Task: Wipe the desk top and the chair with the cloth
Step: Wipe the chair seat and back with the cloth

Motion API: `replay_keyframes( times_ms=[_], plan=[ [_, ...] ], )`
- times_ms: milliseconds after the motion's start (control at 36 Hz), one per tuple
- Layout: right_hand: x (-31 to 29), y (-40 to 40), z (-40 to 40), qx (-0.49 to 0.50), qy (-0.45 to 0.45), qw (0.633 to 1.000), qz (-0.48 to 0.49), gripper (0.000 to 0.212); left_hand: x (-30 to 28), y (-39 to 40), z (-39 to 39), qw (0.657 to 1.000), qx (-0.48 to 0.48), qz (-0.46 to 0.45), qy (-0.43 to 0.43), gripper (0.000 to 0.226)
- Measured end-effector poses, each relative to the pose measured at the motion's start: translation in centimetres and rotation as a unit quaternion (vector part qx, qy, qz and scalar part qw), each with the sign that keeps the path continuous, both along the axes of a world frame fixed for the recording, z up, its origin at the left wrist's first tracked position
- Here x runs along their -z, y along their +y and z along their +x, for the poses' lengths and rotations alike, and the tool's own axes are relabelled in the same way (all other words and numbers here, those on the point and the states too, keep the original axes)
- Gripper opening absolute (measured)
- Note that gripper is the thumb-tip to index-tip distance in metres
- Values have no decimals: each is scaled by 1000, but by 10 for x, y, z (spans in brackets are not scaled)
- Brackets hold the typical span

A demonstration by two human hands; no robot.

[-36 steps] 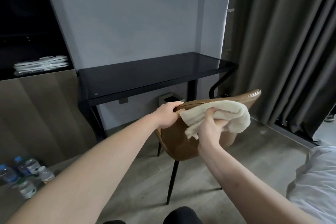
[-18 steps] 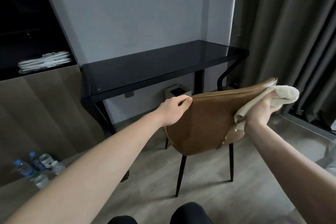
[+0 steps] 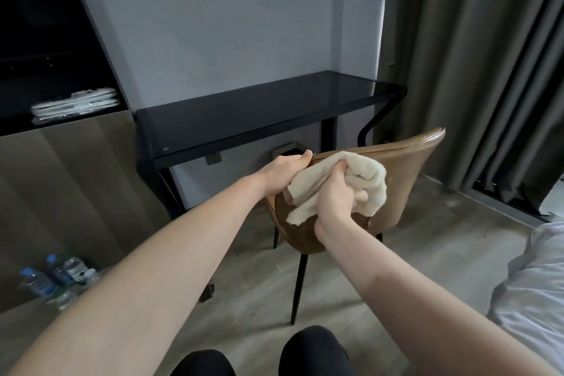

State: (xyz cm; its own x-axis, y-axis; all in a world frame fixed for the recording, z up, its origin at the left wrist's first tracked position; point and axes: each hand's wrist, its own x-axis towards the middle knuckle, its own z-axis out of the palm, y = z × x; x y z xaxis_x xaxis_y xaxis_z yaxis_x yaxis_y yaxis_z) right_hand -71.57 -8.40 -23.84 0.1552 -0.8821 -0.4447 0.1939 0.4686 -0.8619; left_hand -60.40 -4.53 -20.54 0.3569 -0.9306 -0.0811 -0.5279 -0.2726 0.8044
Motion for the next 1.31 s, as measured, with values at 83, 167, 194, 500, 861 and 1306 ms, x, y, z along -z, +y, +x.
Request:
replay_keyframes(
  times_ms=[83,167,194,500,861,1306],
  plan=[
    [2,-14,-15,30,28,999,-11,81,2,0,0,1000,-1,8,-4,59],
    [8,-28,-36,65,32,996,-55,80,8,-4,2,1000,6,-12,-21,62],
    [10,-35,-44,81,30,993,-74,79,10,-6,3,999,10,-20,-29,60],
    [0,-94,-73,149,-17,986,-69,71,25,-23,12,997,11,-50,-63,41],
    [6,0,0,23,-45,998,48,81,8,-11,1,999,2,-29,-30,59],
    [74,-26,28,48,-64,983,167,97,10,-17,9,999,23,-29,-13,52]
  ],
)
